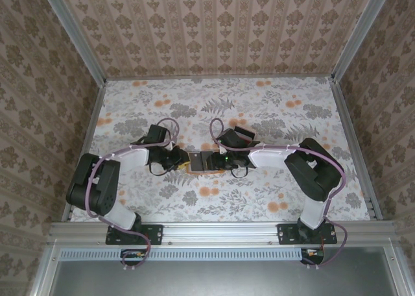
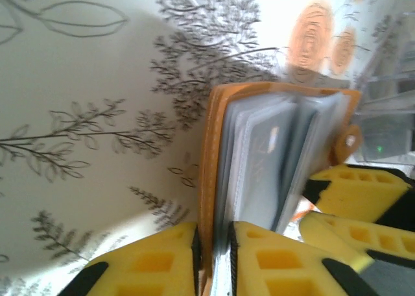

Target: Put the credit cards into the card holder

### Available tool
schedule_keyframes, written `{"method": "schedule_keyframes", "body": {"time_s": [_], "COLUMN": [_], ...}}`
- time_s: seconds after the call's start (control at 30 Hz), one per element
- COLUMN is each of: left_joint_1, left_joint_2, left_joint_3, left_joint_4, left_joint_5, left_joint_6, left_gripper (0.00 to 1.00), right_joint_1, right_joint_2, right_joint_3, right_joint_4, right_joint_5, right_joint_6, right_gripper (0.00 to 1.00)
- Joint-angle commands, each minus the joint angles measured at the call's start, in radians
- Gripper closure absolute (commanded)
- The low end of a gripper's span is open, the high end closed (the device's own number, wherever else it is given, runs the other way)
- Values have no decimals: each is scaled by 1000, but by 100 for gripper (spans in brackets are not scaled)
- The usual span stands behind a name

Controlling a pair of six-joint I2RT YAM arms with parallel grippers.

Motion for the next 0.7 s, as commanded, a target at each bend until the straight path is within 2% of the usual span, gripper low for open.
{"method": "schedule_keyframes", "body": {"time_s": [0.0, 0.33, 0.67], "left_joint_1": [-15, -1, 2], "left_joint_2": [-45, -108, -134], "left_joint_3": [33, 69, 131], "left_joint_4": [-28, -133, -289], "left_joint_5": [55, -22, -125], "left_joint_6": [16, 67, 156], "left_gripper": [83, 96, 100], "right_joint_1": [4, 4, -6], "right_joint_2": [50, 32, -62], "right_joint_3": [-12, -22, -17], "right_joint_4": [-49, -50, -107], "right_joint_5": [-5, -4, 25], "right_joint_6": [8, 12, -7], "right_gripper": [58, 57, 56]}}
